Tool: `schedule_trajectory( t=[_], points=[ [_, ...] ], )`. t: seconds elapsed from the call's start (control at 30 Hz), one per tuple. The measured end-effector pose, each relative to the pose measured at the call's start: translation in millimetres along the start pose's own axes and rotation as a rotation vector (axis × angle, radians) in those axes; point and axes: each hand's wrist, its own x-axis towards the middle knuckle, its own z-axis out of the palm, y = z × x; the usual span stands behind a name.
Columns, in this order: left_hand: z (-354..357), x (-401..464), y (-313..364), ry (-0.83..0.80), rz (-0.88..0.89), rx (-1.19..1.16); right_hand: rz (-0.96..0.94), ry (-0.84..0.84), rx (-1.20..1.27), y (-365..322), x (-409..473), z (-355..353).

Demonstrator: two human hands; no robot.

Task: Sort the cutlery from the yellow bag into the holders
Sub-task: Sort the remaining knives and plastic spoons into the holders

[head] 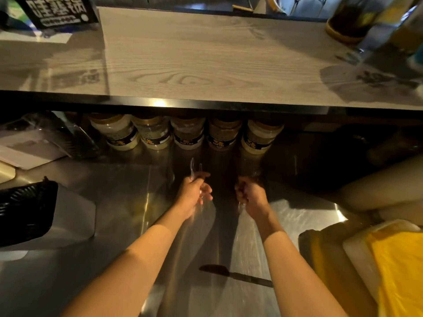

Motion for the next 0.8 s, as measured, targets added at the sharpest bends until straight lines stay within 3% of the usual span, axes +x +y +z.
schedule_trajectory(
  t=[0.13,0.2,0.4,0.67,0.8],
  points=[
    [4.4,-30.4,1.8,-0.051,-0.039,-0.204,-0.034,-0.259,0.425,19.7,-57.6,-5.4],
    [1.9,-49.5,9.1,-0.091,-0.094,-0.309,-0.040,-0.285,0.512,24.4,-82.9,-1.2],
    [-29.4,-116.0,22.9,-0.275,-0.138,-0.369,-0.021,-0.274,0.507,21.7,-151.6,25.1],
    [-105.0,-172.1,25.3,-0.296,0.005,-0.317,-0.003,-0.427,0.405,40.2,-218.4,78.2],
    [-157.5,-196.3,33.3,-0.260,0.122,-0.334,0.003,-0.396,0.412,47.1,-254.5,127.5]
  ],
)
